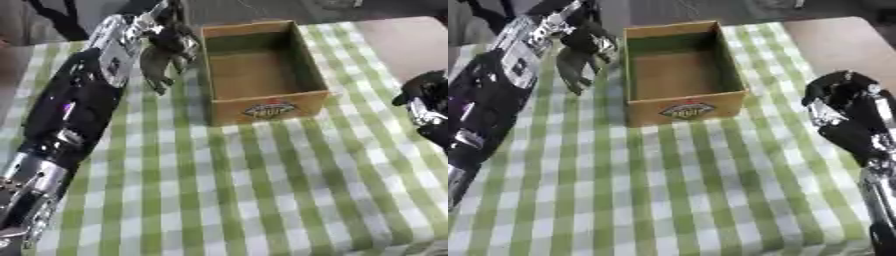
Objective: Pick up objects on the table and place them in the box.
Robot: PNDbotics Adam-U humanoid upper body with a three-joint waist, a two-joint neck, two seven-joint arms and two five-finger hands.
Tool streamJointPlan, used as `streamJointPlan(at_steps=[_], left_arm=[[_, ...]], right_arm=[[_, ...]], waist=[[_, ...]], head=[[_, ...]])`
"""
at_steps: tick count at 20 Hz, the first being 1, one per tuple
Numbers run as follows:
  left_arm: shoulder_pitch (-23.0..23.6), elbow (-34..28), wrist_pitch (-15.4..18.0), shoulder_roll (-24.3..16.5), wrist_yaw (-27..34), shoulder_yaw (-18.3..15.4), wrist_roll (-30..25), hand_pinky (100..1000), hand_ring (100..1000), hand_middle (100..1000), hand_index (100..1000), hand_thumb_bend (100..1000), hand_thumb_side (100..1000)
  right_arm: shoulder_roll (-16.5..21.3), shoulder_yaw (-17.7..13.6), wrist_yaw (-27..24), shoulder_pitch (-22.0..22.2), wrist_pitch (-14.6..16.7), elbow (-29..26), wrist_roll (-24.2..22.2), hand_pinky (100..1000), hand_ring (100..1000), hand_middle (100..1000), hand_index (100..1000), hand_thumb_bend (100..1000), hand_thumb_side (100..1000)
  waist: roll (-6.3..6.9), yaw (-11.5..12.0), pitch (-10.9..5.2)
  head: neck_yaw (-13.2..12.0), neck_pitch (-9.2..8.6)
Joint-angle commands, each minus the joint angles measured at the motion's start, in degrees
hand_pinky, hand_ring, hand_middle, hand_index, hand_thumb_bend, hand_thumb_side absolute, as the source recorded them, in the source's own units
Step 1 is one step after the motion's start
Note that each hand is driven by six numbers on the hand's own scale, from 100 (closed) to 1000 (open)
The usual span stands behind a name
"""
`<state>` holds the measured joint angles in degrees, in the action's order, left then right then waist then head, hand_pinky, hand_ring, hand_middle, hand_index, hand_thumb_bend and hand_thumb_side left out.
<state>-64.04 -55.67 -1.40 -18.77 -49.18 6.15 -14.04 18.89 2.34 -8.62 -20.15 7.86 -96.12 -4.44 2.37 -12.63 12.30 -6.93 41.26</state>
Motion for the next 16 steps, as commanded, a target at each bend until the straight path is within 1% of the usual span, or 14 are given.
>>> streamJointPlan(at_steps=[1,6,10,16], left_arm=[[-2.1,-3.4,0.4,0.0,0.5,0.6,0.7,229,100,100,279,100,174],[-2.2,-5.0,0.7,1.7,0.5,2.0,2.9,238,100,100,285,100,172],[-1.9,-4.6,0.8,3.6,0.2,2.8,5.9,240,100,100,284,100,168],[-1.2,-3.1,1.5,5.9,-2.2,3.7,11.0,247,100,100,287,100,161]], right_arm=[[0.7,-0.2,0.2,-0.6,0.0,-0.4,-0.2,572,520,515,581,146,172],[0.5,-0.1,0.2,-0.8,0.0,-0.3,-0.3,572,520,515,580,144,174],[0.4,0.0,0.2,-1.1,0.0,-0.4,-0.5,572,519,515,580,143,176],[0.3,0.2,0.2,-1.6,0.0,-0.4,-0.7,571,519,514,579,141,179]], waist=[[-0.3,-0.2,-1.38],[-0.32,-0.6,-1.17],[-0.26,-1.2,-0.78],[-0.06,-2.0,-0.04]], head=[[-0.2,0.44],[-0.4,0.27],[-0.6,0.06],[-1.0,-0.21]])
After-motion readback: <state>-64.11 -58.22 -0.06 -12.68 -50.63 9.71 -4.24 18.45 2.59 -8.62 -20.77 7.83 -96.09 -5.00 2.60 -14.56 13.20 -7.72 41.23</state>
